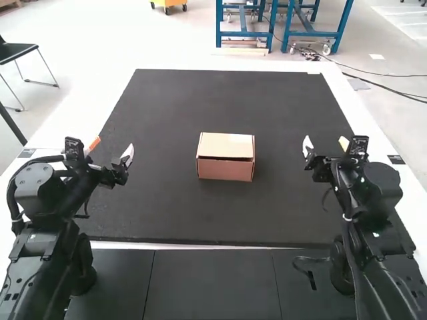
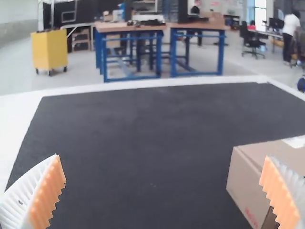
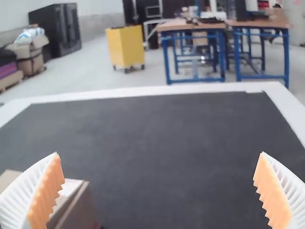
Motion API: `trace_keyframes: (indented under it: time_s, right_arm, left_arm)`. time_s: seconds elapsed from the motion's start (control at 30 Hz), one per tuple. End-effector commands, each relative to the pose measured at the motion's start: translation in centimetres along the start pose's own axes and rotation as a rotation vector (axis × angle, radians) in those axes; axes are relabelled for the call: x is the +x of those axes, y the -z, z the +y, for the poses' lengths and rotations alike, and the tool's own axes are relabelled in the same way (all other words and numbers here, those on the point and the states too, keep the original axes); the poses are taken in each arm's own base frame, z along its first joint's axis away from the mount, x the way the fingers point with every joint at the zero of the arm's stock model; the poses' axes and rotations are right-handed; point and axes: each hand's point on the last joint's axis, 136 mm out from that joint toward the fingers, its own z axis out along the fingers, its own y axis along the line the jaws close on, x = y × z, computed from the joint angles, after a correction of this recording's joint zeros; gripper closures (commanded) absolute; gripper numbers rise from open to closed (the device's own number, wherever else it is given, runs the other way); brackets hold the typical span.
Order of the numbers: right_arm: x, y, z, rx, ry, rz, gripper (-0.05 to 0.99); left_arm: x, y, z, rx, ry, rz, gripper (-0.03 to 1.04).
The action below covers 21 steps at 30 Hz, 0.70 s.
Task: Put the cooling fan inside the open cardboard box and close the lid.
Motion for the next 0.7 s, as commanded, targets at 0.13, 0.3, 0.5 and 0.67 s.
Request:
trace_keyframes:
  time_s: [0.13, 0.3, 0.5, 0.67]
  right_arm:
    - [2.0, 0.2, -1.8, 0.114, -0.008, 0.077, 0.03]
    - [3.4, 0.4, -2.1, 0.131, 0.039, 0.131, 0.02]
    - [3.4, 0.4, -2.2, 0.135, 0.046, 0.133, 0.02]
    - [3.4, 0.4, -2.2, 0.135, 0.045, 0.131, 0.02]
  left_arm:
    - [1.0, 0.2, 2.1, -0.12, 0.086, 0.028, 0.05]
    - [1.2, 0.3, 2.7, -0.145, 0.051, 0.036, 0.05]
    - [1.1, 0.5, 3.2, -0.165, 0.051, 0.034, 0.05]
    - [1.1, 0.5, 3.2, -0.164, 0.05, 0.032, 0.05]
